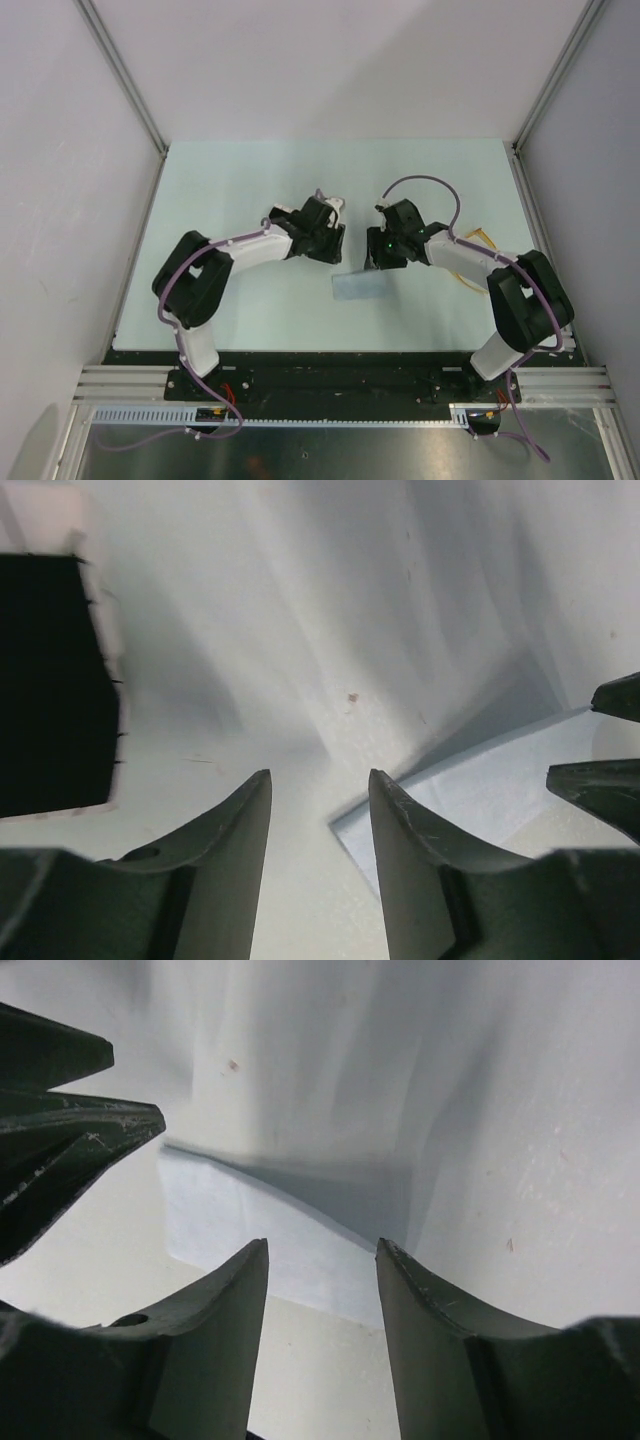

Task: Organize the sunglasses
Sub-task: Move the folded cleaning cloth to the center of the board.

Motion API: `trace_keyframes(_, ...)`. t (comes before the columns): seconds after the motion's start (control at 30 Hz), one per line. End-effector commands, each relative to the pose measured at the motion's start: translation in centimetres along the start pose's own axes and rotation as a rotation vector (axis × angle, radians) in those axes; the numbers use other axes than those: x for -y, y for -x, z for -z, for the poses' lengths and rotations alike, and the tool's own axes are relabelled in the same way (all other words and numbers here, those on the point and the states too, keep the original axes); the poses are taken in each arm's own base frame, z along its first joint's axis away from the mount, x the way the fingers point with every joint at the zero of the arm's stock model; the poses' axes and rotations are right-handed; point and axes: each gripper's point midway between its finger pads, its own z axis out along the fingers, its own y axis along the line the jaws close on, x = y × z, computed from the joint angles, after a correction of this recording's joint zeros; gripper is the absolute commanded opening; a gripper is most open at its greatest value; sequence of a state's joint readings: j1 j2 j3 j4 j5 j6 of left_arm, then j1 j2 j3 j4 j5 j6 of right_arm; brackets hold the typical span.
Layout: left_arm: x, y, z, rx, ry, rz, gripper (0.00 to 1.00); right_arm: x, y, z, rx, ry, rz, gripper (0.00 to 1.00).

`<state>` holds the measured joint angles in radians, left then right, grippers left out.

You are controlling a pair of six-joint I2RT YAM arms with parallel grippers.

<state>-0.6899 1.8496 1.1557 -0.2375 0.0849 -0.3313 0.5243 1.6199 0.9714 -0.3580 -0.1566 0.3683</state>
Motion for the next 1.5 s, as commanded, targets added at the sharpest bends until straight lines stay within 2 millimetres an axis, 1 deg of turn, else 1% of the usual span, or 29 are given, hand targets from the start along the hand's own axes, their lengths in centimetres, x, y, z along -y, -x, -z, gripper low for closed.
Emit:
trace_keyframes(0.0,-1.3,6.8,4.6,0.196,0.03,0.036,0.51,-2.4,4.8,2.1,0.167,0.06,0.025,0.56)
trace_keyframes(0.03,-2.0,7.4,5.1,0.217,0.052,0.048,0.57,-2.4,5.0,2.1,0.174,0.056,0.027,0.57)
trace_keyframes(0.07,-3.4,8.1,5.7,0.237,0.075,0.072,0.6,-2.4,5.1,2.0,0.176,0.056,0.026,0.59)
trace_keyframes(0.13,-4.8,9.0,6.8,0.272,0.098,0.101,0.66,-2.5,5.3,1.9,0.179,0.052,0.024,0.61)
trace_keyframes(0.17,-6.5,9.5,7.4,0.289,0.121,0.134,0.7,-2.5,5.4,1.9,0.182,0.05,0.022,0.62)
trace_keyframes(0.23,-8.8,10.1,8.1,0.314,0.173,0.179,0.75,-2.3,5.5,1.8,0.186,0.04,0.021,0.64)
trace_keyframes(0.27,-10.7,10.4,8.5,0.327,0.206,0.22,0.75,-2.2,5.5,1.8,0.188,0.033,0.017,0.65)
trace_keyframes(0.33,-12.3,10.7,9.0,0.337,0.226,0.258,0.76,-1.9,5.7,1.8,0.198,0.015,0.018,0.68)
trace_keyframes(0.37,-13.6,10.6,9.0,0.335,0.245,0.282,0.76,-1.6,5.6,1.6,0.193,0.008,0.012,0.68)
trace_keyframes(0.47,-15.5,10.9,9.2,0.342,0.278,0.31,0.76,-1.0,5.6,0.6,0.171,0.024,-0.015,0.69)
trace_keyframes(0.53,-16.8,10.6,9.3,0.338,0.312,0.33,0.77,-1.5,5.7,0.0,0.15,0.083,-0.03,0.68)
trace_keyframes(0.57,-17.1,10.6,9.3,0.338,0.317,0.336,0.77,-1.0,6.1,-0.2,0.144,0.09,-0.057,0.68)
trace_keyframes(0.6,-17.5,10.5,9.3,0.335,0.324,0.346,0.77,-0.6,5.9,-0.8,0.117,0.095,-0.091,0.67)
trace_keyframes(0.67,-18.1,10.4,9.4,0.335,0.333,0.363,0.77,-1.0,6.2,-0.8,0.081,0.155,-0.159,0.66)
trace_keyframes(0.7,-18.2,10.3,9.5,0.334,0.335,0.367,0.77,-0.6,6.4,-0.6,0.075,0.171,-0.187,0.66)
trace_keyframes(0.8,-17.4,10.2,9.5,0.327,0.29,0.358,0.77,-0.2,6.9,-0.8,0.085,0.163,-0.18,0.66)
trace_keyframes(0.83,-16.3,10.2,9.4,0.314,0.228,0.342,0.76,-0.1,6.8,-1.0,0.079,0.164,-0.178,0.66)
trace_keyframes(0.9,-15.1,9.8,9.2,0.302,0.171,0.34,0.76,0.1,6.7,-1.3,0.064,0.171,-0.181,0.66)
trace_keyframes(1.0,-11.9,9.3,8.9,0.275,0.057,0.277,0.74,0.4,6.4,-2.1,0.043,0.179,-0.187,0.66)
trace_keyframes(1.03,-10.2,9.2,8.9,0.27,0.018,0.224,0.74,0.4,6.2,-2.4,0.036,0.179,-0.19,0.66)
trace_keyframes(1.07,-8.9,8.5,8.6,0.252,-0.028,0.197,0.74,0.5,6.1,-2.7,0.03,0.179,-0.195,0.66)
trace_keyframes(1.1,-7.7,8.5,8.5,0.252,-0.066,0.174,0.73,0.5,6.0,-2.7,0.028,0.182,-0.197,0.66)
trace_keyframes(1.13,-5.6,8.0,8.2,0.235,-0.117,0.136,0.72,0.5,5.9,-2.9,0.023,0.181,-0.2,0.66)
trace_keyframes(1.17,-4.0,7.1,7.7,0.206,-0.178,0.117,0.69,0.7,5.8,-3.1,0.018,0.178,-0.203,0.66)
trace_keyframes(1.2,-3.1,7.0,7.4,0.204,-0.201,0.1,0.66,0.8,5.8,-3.2,0.018,0.175,-0.205,0.66)
trace_keyframes(1.23,-1.4,6.2,6.9,0.182,-0.234,0.068,0.62,0.9,5.7,-3.2,0.017,0.17,-0.209,0.65)
trace_keyframes(1.33,0.5,4.6,5.5,0.136,-0.257,0.048,0.55,1.2,6.0,-3.3,0.029,0.151,-0.216,0.65)
trace_keyframes(1.4,0.3,4.5,5.2,0.141,-0.244,0.066,0.54,1.3,6.4,-3.1,0.048,0.147,-0.213,0.64)
trace_keyframes(1.47,0.2,4.9,5.5,0.159,-0.236,0.057,0.54,1.2,7.1,-2.8,0.072,0.152,-0.215,0.64)
